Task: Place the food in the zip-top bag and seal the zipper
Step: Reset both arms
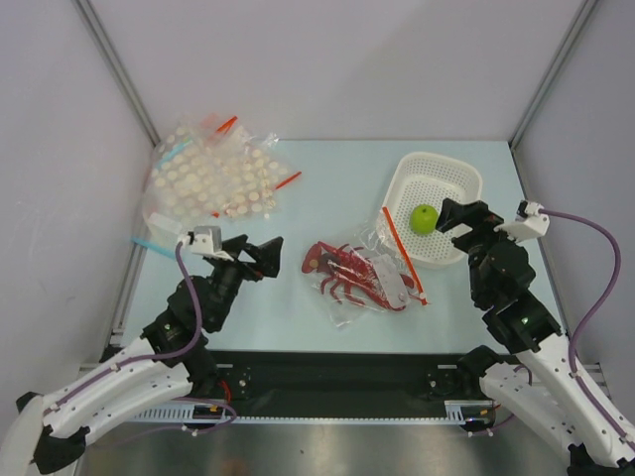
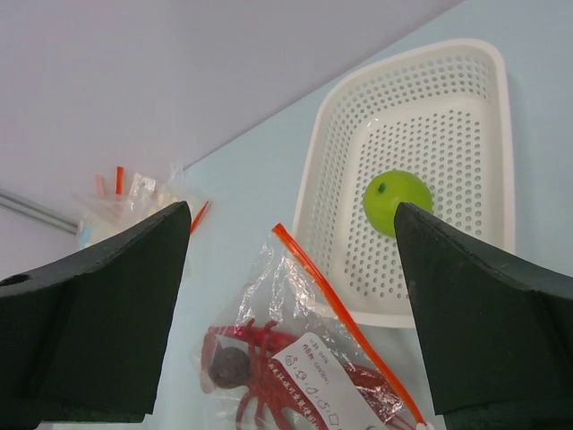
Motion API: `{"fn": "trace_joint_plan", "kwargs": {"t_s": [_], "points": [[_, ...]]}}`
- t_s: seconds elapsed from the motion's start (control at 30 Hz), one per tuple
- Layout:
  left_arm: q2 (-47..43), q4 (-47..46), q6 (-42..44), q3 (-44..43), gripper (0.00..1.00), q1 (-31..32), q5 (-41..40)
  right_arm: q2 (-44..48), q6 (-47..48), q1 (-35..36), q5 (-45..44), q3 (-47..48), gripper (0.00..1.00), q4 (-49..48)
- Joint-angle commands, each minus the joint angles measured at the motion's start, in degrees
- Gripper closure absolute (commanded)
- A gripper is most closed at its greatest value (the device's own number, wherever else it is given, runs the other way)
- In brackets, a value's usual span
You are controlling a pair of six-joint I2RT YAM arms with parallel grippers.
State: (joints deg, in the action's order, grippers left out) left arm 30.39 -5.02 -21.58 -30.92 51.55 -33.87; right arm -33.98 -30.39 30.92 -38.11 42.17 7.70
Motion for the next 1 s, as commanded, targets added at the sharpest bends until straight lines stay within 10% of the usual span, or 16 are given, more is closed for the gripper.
{"fn": "trace_joint_plan", "kwargs": {"t_s": [0.0, 0.97], "points": [[-1.8, -4.9, 4.2, 4.4, 0.0, -0.3, 0.1, 0.0, 0.9, 0.0, 0.3, 3.2, 0.0, 0.7], [5.0, -7.8, 6.6, 4.3, 0.0, -0.2, 3.2, -5.7, 1.2, -0.2, 9.6, 0.2, 0.0, -2.2]]}}
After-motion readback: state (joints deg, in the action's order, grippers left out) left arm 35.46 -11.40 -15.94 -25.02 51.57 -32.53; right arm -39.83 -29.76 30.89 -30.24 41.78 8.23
